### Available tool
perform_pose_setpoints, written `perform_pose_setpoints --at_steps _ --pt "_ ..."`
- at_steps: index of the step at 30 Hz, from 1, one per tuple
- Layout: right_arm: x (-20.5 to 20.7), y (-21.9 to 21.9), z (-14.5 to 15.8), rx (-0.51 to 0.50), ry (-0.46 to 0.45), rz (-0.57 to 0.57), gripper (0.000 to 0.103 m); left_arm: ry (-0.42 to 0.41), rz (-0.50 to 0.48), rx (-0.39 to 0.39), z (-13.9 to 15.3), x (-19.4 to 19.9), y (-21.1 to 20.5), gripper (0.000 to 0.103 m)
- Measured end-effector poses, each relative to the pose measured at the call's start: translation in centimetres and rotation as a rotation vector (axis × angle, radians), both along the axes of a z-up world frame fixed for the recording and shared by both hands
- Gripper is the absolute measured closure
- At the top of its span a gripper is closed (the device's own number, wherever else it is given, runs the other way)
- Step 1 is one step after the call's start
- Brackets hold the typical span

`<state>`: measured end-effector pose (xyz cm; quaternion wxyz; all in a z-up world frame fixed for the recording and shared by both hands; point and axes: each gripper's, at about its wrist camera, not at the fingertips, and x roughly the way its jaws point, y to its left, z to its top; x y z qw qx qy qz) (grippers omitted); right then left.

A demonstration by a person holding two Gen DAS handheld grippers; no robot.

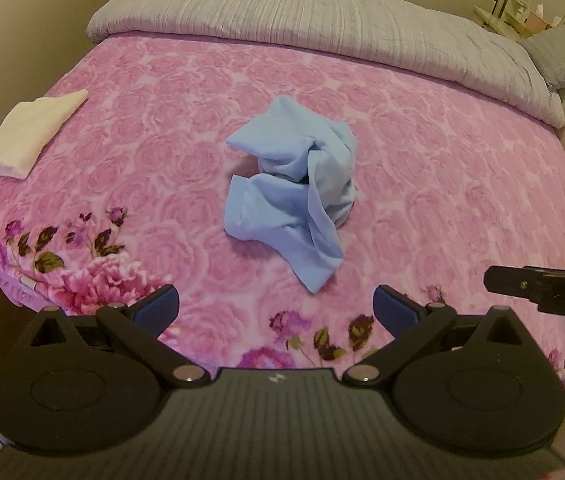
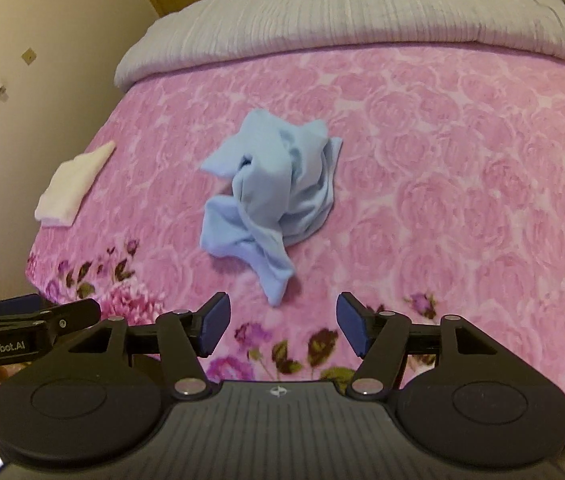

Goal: Fold clothes

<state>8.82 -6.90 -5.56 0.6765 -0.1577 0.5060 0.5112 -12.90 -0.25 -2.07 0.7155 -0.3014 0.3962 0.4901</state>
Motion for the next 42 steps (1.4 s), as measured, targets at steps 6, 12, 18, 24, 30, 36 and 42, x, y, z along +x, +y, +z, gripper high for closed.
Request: perform_pose_setpoints --at_steps 6,12,18,24,30,36,42 --pt "-1.3 -1.6 0.1 -0.005 -0.004 0.03 0.036 0.003 -0.014 0.011 0.4 0.5 -2.0 0.001" --pt "-2.4 -3.0 0.4 -0.003 -0.007 0.051 0.035 0.009 -0.031 0.021 0.7 0.8 -3.2 0.001" --pt "-1.7 -3.1 0.5 0.001 -0.014 0.036 0.033 0.003 -0.064 0.024 0.8 1.5 -3.5 0.001" --pt "-1.4 -2.9 1.1 0.018 -0.029 0.022 0.033 -0.005 -0.079 0.026 0.7 2.0 -2.7 0.001" --pt "-0.7 -1.2 1.0 0.019 -0.035 0.006 0.032 -0.012 -0.092 0.017 0.3 2.2 -0.6 0.001" --pt "0.2 1.8 0.1 0.001 -0.032 -0.024 0.032 -0.024 -0.13 -0.015 -1.0 2.7 3.5 0.001" --pt "1.0 6.9 -2.0 -0.032 -0.02 -0.074 0.033 -0.011 -0.177 -0.079 -3.6 4.2 10.0 0.001"
